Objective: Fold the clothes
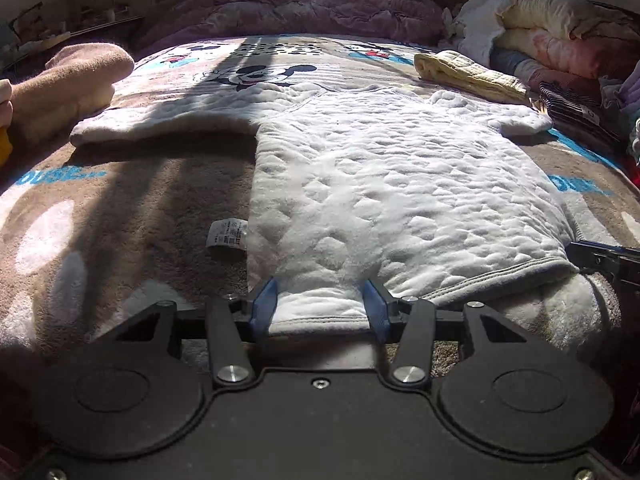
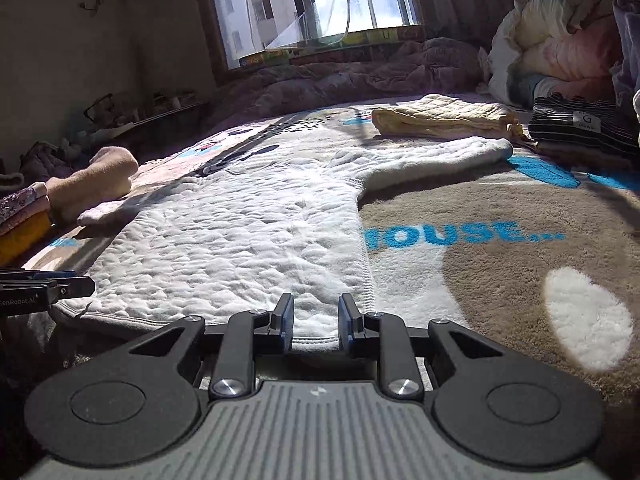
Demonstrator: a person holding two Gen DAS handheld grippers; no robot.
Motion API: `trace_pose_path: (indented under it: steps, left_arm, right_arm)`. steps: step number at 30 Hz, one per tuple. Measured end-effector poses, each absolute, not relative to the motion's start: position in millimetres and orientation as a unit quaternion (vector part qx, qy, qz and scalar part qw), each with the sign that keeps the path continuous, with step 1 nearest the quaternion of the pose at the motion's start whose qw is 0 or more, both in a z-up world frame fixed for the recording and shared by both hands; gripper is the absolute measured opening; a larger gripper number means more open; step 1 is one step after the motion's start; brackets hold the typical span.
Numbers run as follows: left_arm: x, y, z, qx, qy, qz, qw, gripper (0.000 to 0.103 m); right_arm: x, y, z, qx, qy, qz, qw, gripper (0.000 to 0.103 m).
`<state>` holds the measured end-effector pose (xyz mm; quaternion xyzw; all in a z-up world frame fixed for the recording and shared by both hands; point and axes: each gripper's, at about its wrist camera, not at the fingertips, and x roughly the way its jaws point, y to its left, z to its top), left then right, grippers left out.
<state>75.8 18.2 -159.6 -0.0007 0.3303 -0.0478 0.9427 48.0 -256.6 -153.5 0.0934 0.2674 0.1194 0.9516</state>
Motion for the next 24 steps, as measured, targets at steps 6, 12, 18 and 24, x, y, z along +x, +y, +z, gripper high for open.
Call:
trace_pose_path:
  steps: [6,12,18,24]
  left_arm:
    - [66,17,-138,-0.011,0.308,-0.055,0.950,0.054]
    - [66,9,-127,-0.022,0.297,-0.073,0.952,0.069]
    - [74,-8,-124,-0.019,0.305,-0.098,0.947,0.069]
    - [96,-46,-111,0.009,0.306,-0.136,0.942,0.069]
  right_arm:
    - [35,-266,-144,0.139,0.250,0.124,0.950,0.027]
    - [31,-288,-140,0.200,0.233,0.086,0.948,0.040]
    - [39,-304,-150,0.236,0.246,0.072,0.937,0.048]
    - [51,-304,-161,0.239,0.263,0.095,0.930,0.049]
